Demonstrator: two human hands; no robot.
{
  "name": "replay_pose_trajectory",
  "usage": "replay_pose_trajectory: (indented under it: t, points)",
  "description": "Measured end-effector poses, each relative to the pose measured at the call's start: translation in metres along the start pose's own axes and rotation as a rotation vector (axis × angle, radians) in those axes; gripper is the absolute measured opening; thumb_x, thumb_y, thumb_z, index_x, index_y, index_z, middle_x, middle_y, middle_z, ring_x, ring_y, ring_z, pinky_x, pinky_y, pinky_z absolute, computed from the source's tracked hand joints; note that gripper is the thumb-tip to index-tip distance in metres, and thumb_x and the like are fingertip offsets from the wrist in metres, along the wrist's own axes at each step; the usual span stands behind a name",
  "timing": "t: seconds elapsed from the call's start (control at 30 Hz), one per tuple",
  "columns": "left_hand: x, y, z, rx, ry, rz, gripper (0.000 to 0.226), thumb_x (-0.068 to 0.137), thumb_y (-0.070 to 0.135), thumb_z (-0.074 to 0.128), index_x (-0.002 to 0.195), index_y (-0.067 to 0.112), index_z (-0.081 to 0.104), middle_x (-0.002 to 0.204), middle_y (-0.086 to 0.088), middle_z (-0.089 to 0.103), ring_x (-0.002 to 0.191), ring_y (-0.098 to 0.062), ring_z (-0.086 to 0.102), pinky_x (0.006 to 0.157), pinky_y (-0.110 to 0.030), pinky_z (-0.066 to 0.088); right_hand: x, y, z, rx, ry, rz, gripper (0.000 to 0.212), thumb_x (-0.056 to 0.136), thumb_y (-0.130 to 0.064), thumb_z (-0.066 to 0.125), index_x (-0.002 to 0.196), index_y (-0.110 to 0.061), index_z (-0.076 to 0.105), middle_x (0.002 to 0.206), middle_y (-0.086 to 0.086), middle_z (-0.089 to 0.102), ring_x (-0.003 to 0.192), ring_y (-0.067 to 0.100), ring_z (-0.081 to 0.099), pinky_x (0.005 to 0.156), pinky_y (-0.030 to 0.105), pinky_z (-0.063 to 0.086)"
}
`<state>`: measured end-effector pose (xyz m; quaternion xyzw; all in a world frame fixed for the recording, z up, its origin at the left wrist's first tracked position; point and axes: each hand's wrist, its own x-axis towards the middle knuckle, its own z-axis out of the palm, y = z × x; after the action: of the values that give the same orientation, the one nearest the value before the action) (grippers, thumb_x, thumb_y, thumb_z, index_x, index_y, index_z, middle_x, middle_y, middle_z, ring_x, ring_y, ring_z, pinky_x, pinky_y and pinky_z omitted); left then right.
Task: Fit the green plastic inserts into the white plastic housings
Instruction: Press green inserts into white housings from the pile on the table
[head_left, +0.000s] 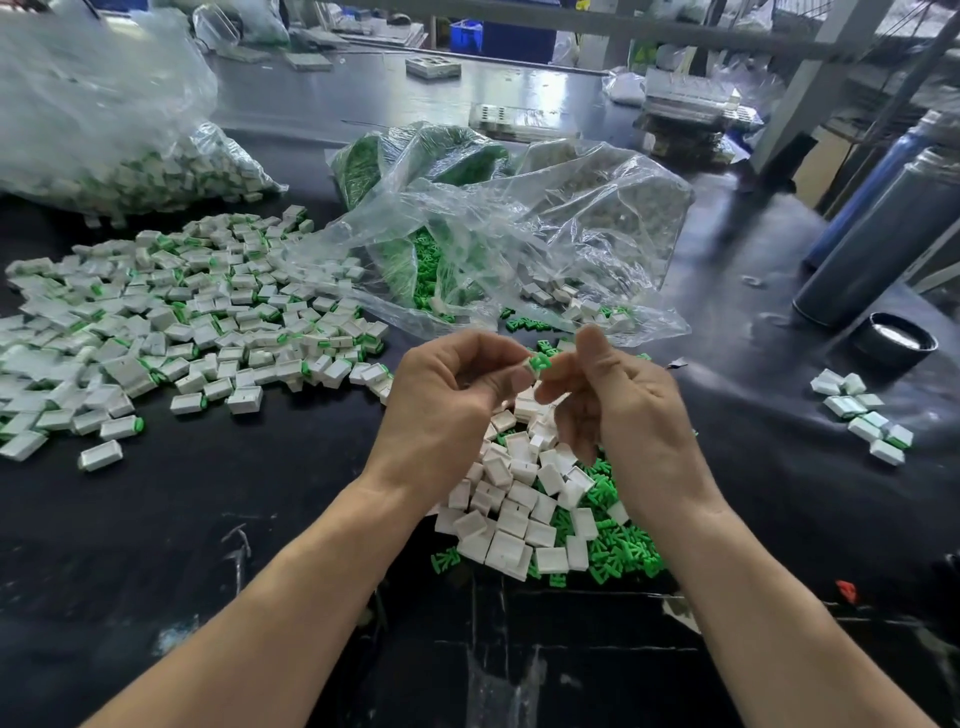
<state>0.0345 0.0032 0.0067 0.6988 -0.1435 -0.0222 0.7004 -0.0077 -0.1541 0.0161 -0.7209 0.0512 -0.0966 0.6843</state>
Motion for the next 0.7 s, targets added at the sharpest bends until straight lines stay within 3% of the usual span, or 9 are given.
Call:
replay_pose_trajectory:
  t: [0.13,0.23,0.37,0.53,0.7]
  points:
    - [-0.004,0.005,0.005,-0.043,-0.072,-0.005,0.006,0.090,0.009,0.076,0.095,0.013,0.074,0.091,-0.007,0.076,0.080,-0.021,0.069,0.083,-0.037,0.058,-0.006,0.001,0.014,-0.064,-0.047,0.092,0.077,0.101,-0.073,0.029,0.073,-0.017,0.074,0.070,0.014,0.070,0.051,0.016,0.054,0.044,0.024,0.040]
    - [-0.008,0.007,0.010,-0.099,-0.113,-0.033,0.005,0.092,0.005,0.072,0.097,0.007,0.073,0.094,-0.014,0.076,0.081,-0.024,0.069,0.089,-0.050,0.059,-0.009,0.000,0.020,0.004,-0.039,0.131,0.071,0.106,-0.065,0.030,0.064,-0.031,0.076,0.058,0.003,0.055,0.048,0.008,0.047,0.042,0.018,0.037]
    - [-0.010,0.008,0.015,-0.126,-0.112,-0.067,0.007,0.092,0.007,0.072,0.099,0.004,0.073,0.097,-0.016,0.075,0.087,-0.026,0.069,0.096,-0.056,0.055,-0.007,0.001,0.019,0.043,-0.007,0.166,0.070,0.096,-0.071,0.032,0.050,-0.026,0.058,0.052,-0.008,0.043,0.047,0.010,0.037,0.042,0.022,0.031]
    - [-0.012,0.006,0.020,-0.146,-0.137,-0.067,0.007,0.093,0.005,0.071,0.100,0.004,0.072,0.093,-0.017,0.075,0.082,-0.022,0.070,0.086,-0.044,0.060,-0.004,0.007,0.021,0.064,0.043,0.129,0.066,0.097,-0.063,0.034,0.045,-0.029,0.057,0.049,-0.012,0.033,0.043,0.008,0.028,0.041,0.025,0.026]
    - [-0.013,0.007,0.023,-0.192,-0.128,-0.042,0.008,0.093,0.000,0.069,0.100,-0.001,0.071,0.099,-0.019,0.075,0.083,-0.017,0.068,0.080,-0.030,0.059,-0.006,0.009,0.028,-0.045,0.152,0.005,0.056,0.094,-0.058,0.031,0.054,-0.038,0.066,0.046,-0.013,0.039,0.045,0.003,0.038,0.053,0.031,0.033]
